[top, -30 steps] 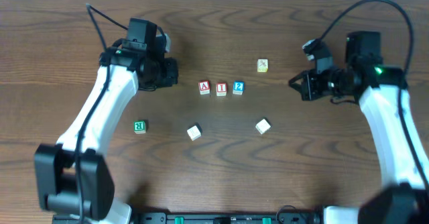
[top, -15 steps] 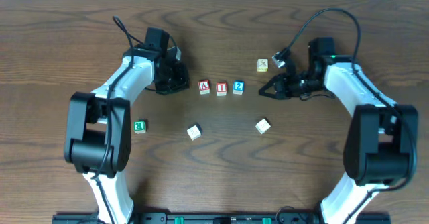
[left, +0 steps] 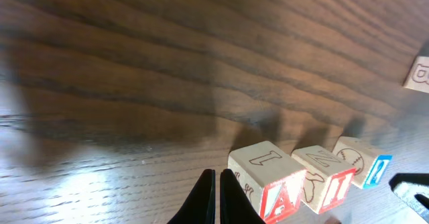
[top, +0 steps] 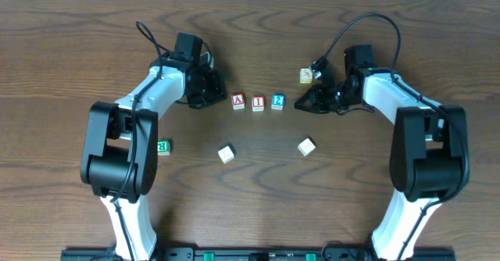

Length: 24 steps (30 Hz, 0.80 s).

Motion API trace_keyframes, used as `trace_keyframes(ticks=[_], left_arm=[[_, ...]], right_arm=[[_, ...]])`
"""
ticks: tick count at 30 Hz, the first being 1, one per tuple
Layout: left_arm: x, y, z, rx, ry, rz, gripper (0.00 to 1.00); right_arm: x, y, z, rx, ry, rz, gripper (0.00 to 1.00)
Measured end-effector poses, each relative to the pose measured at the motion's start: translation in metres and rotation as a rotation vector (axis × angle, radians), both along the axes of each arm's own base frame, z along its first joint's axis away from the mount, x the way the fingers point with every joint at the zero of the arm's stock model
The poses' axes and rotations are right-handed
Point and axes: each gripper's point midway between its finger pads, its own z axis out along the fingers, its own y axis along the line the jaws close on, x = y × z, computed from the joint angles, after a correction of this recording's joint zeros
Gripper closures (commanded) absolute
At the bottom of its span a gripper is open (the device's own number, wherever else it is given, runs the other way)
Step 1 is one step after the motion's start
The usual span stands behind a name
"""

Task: Spell out Ai2
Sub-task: 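Push the row ends inward with both grippers to close gaps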

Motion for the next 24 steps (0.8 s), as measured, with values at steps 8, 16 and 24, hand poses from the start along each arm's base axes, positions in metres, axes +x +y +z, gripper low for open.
trace_keyframes(ticks=[8,16,24], left_arm=[[-0.003,-0.002,-0.011,0.001,0.033,0.011,0.94],[-0.002,-0.003,-0.01,0.0,0.031,0.015,0.94],[0.001,-0.006,-0.008,-0.024,0.021,0.021,0.95]], right_arm=[[0.012,0.009,-0.005,-0.036,-0.034,-0.024,0.98],[0.018,0.018,-0.008,-0.058,-0.036,-0.056,0.99],[0.018,0.023,-0.013,-0.052,-0.015,-0.069,0.99]])
